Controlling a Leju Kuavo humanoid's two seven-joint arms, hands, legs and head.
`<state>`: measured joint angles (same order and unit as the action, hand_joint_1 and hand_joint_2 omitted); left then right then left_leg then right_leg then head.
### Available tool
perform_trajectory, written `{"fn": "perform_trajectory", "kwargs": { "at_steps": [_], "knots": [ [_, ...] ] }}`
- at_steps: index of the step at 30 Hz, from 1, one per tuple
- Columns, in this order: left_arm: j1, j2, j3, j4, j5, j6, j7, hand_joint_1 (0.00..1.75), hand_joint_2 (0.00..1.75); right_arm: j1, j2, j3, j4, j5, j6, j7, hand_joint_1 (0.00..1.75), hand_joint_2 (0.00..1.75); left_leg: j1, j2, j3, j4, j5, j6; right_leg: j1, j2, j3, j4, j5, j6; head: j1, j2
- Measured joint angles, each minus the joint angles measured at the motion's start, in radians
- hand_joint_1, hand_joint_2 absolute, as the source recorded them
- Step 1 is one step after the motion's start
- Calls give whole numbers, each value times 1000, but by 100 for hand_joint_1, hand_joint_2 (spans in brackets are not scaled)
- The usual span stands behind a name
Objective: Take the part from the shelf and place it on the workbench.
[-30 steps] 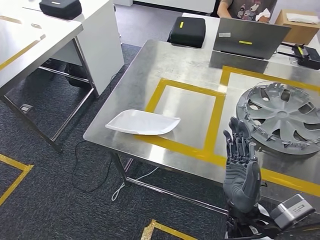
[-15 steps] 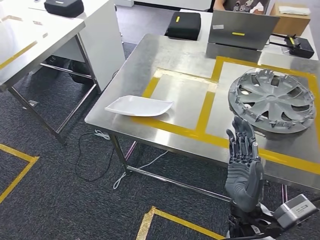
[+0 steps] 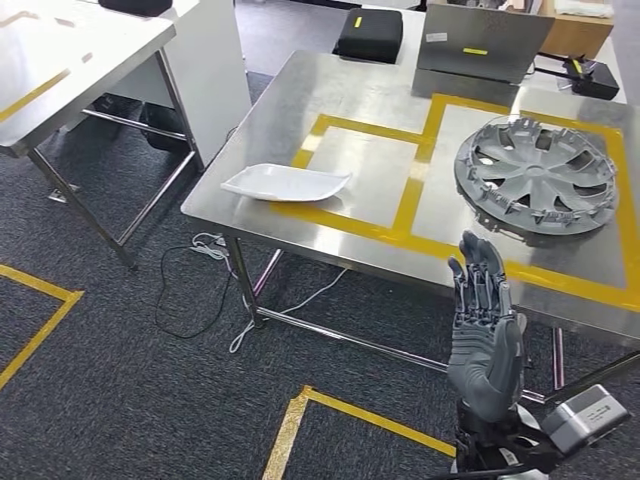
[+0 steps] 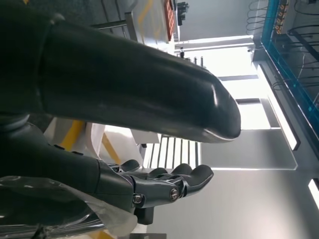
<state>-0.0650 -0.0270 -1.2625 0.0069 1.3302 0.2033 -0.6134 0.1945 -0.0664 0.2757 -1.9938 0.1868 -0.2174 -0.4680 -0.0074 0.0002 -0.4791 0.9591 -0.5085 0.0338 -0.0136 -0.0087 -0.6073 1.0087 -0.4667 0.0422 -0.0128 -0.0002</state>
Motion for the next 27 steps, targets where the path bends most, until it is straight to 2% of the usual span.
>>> {"fn": "perform_trajectory", "kwargs": {
  "at_steps": [1, 3, 4, 5, 6, 7, 8, 9, 10, 11, 12, 14, 15, 16, 18, 19, 20, 21, 22, 23, 24, 25, 26, 27],
  "knots": [
    [0, 0, 0, 0, 1, 0, 0, 0, 0, 0, 0, 0, 0, 0, 0, 0, 0, 0, 2, 3, -13, -6, 12, 6, 0, 2, -15, 33, -40, 3, 3, 0],
    [0, 0, 0, 0, 2, 0, 0, 0, 0, 0, 0, 0, 1, 0, 0, 1, 0, 0, 1, 6, -42, -3, 35, 14, 0, 5, -48, 149, -140, 7, 7, 0],
    [0, 0, 1, 0, 2, 0, 0, 0, 0, 1, 0, 0, 1, 0, 0, 1, 0, 0, -1, 7, -58, 0, 46, 15, 0, 5, -57, 211, -167, 9, 8, 0],
    [0, -1, 1, 0, 2, 0, 0, 0, 0, 1, 0, 0, 2, 0, 0, 1, 0, 0, -2, 7, -74, 3, 57, 14, 0, 5, -57, 254, -169, 10, 8, 0],
    [-1, -1, 1, 0, 2, 0, 0, 0, 0, 1, 0, 0, 2, -1, 0, 2, 0, 0, -3, 8, -91, 6, 68, 13, 0, 5, -45, 268, -149, 11, 8, 0],
    [-1, -1, 1, 0, 2, 0, 0, 0, 0, 0, 0, 0, 3, -1, 0, 2, 0, 0, -3, 8, -108, 11, 78, 11, 0, 5, -17, 250, -116, 12, 8, 0],
    [-1, -2, 1, 0, 2, 0, 0, 0, 0, 0, 0, 0, 3, -1, 0, 2, 0, 0, -3, 8, -124, 17, 88, 7, -1, 5, 28, 199, -89, 11, 9, 0],
    [-1, -2, 1, 0, 2, 0, 0, 0, 0, -1, 0, 0, 4, -1, 0, 2, 0, 0, -4, 8, -139, 26, 96, 3, -1, 5, 90, 121, -79, 10, 10, 0],
    [0, -2, 1, 0, 2, 0, 0, 0, 0, -3, 0, 0, 3, -1, 0, 2, 0, 0, -6, 7, -151, 35, 104, -2, -1, 5, 147, 42, -87, 7, 10, 0],
    [-1, -2, 1, 0, 2, 0, 0, 0, 0, -3, 0, 0, 3, -1, 1, 2, 0, 0, -7, 7, -158, 42, 113, -6, 0, 6, 186, -18, -102, 3, 10, 0],
    [-1, -2, 1, 0, 2, 0, 0, 0, 0, -2, 0, 0, 3, -1, 1, 1, 0, 0, -8, 7, -164, 47, 122, -10, 1, 7, 205, -53, -114, -1, 11, 0],
    [1, -1, 1, 0, 2, 0, 0, 0, 0, -1, 0, 0, 4, 0, 1, 2, 0, 0, -5, 6, -171, 51, 131, -18, 2, 6, 189, -54, -108, -13, 12, 0],
    [2, 0, 2, 0, 1, 0, 0, 0, 0, -1, 0, 0, 4, 0, 1, 2, 0, 0, -4, 5, -177, 64, 112, -24, 1, 4, 179, -52, -100, -21, 11, 0],
    [3, 0, 2, 1, 1, 0, 0, 0, 0, -1, 0, 0, 4, 0, 1, 3, 0, 0, -2, 4, -186, 94, 72, -31, 0, 2, 167, -50, -90, -29, 8, 0],
    [3, 0, 2, 1, 1, 0, 0, 0, 0, -1, 0, 0, 4, 1, 0, 3, 0, 0, 2, 3, -207, 205, -38, -42, 1, -1, 141, -49, -68, -38, 5, 0],
    [3, 0, 3, 1, 2, 0, 0, 0, 0, -1, 0, 0, 4, 1, 0, 3, 0, 0, 4, 3, -214, 270, -77, -45, 2, -3, 129, -47, -57, -39, 4, 0],
    [3, 0, 3, 1, 2, 0, 0, 0, 0, -1, 0, 0, 5, 1, 0, 3, 0, 0, 5, 3, -214, 319, -90, -45, 4, -4, 115, -44, -46, -40, 4, 0],
    [3, 0, 4, 1, 2, 0, 0, 0, 0, -1, 0, 0, 5, 2, 0, 3, 0, 0, 5, 3, -202, 342, -79, -44, 5, -4, 99, -40, -35, -40, 4, 0],
    [3, 0, 4, 1, 2, 0, 0, 0, 0, -1, 0, 0, 5, 2, 0, 3, 0, 0, 5, 3, -177, 332, -51, -40, 7, -4, 82, -34, -24, -40, 4, 0],
    [2, 0, 5, 1, 2, 0, 0, 0, 0, -1, 0, 0, 5, 2, 0, 3, 0, 0, 4, 2, -137, 289, -21, -33, 8, -4, 65, -29, -15, -40, 4, 0],
    [2, 1, 5, 1, 2, 0, 0, 0, 0, -1, 0, 0, 5, 2, 0, 3, 0, 0, 2, 1, -86, 221, -4, -24, 10, -3, 51, -24, -7, -39, 4, 0],
    [2, 1, 5, 1, 1, 0, 0, 0, 0, -2, 0, 0, 5, 2, 0, 3, 0, 0, -1, -1, -34, 143, -3, -16, 12, -3, 41, -20, 1, -37, 4, 0],
    [2, 2, 5, 1, 1, 0, 0, 0, 0, -2, 0, 0, 5, 2, 0, 3, 0, 0, -4, -2, 3, 80, -10, -9, 12, -3, 33, -18, 9, -33, 5, 0],
    [2, 3, 5, 1, 1, 0, 0, 0, 0, -2, 0, 0, 5, 2, 0, 3, 0, 0, -8, -3, 26, 37, -19, -5, 11, -4, 27, -17, 18, -27, 5, 0]
  ]
}}
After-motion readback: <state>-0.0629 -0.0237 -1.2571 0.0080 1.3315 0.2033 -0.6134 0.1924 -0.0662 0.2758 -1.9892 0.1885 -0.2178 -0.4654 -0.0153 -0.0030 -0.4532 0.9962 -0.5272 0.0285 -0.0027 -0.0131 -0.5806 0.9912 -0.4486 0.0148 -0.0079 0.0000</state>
